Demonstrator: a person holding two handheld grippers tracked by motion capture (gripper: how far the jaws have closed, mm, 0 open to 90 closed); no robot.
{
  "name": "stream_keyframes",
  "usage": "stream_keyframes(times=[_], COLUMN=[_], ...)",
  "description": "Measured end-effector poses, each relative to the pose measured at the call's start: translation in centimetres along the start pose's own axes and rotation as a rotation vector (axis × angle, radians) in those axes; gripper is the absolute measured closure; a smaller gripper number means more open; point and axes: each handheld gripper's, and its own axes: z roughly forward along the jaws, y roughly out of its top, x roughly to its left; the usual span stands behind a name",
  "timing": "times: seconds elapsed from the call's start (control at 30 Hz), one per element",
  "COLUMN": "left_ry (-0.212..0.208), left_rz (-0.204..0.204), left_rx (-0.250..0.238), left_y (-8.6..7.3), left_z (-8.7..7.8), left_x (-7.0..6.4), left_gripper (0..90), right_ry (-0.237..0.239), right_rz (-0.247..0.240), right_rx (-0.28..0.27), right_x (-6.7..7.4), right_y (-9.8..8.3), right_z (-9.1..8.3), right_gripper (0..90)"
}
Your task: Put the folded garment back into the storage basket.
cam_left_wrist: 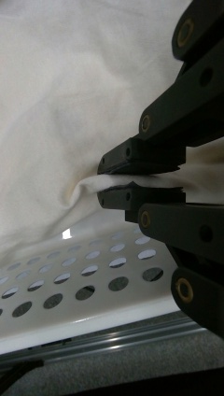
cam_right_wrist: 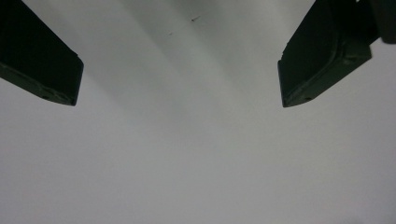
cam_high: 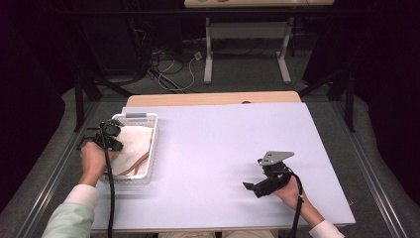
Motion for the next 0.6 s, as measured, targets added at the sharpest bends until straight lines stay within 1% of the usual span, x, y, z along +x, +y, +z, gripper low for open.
stream_keyframes(times=[0.07, 0.1, 0.13, 0.23, 0.33, 0.4, 0.43, 0.47, 0.5, 0.53, 0.57, 0.6], left_ry=[0.006, 0.005, 0.011, 0.017, 0.02, 0.024, 0.023, 0.02, 0.02, 0.017, 0.006, -0.001], left_rz=[0.01, 0.005, 0.014, 0.017, 0.009, 0.023, 0.024, 0.027, 0.038, 0.061, 0.049, 0.056], left_rx=[0.011, 0.013, 0.018, 0.018, 0.017, 0.016, 0.015, -0.005, -0.018, -0.015, -0.024, -0.041], left_y=[0.1, 0.1, 0.1, 0.1, 0.0, 0.0, 0.1, 0.0, 0.1, 0.1, 0.2, 0.2], left_z=[0.2, 0.3, 0.4, 0.6, 0.6, 0.5, 0.4, 0.1, -0.1, -0.5, -0.7, -0.9], left_x=[0.0, 0.0, 0.0, 0.0, 0.1, 0.2, 0.2, 0.0, -0.1, -0.2, -0.3, -0.4], left_gripper=[82.1, 81.8, 81.4, 80.0, 77.3, 71.9, 64.2, 61.1, 55.3, 51.3, 46.3, 42.9], right_ry=[0.003, 0.006, 0.006, 0.002, 0.006, 0.011, 0.009, 0.012, 0.014, 0.014, 0.013, 0.01], right_rz=[0.0, 0.003, 0.001, 0.0, 0.001, 0.002, 0.002, 0.004, 0.003, 0.002, 0.003, 0.004], right_rx=[0.004, 0.008, 0.01, 0.006, 0.012, 0.02, 0.018, 0.014, 0.012, 0.015, 0.021, 0.022], right_x=[0.0, -0.1, -0.1, -0.1, -0.1, -0.2, -0.2, -0.2, -0.2, -0.2, -0.2, -0.2], right_y=[0.0, 0.0, -0.1, 0.0, 0.0, 0.0, 0.0, 0.0, 0.0, 0.0, 0.1, 0.1], right_z=[0.1, 0.1, 0.1, 0.1, 0.1, 0.2, 0.2, 0.3, 0.3, 0.3, 0.3, 0.3], right_gripper=[0.0, 0.0, 0.0, 0.0, 0.0, 0.0, 0.0, 0.0, 0.0, 0.0, 0.0, 0.0])
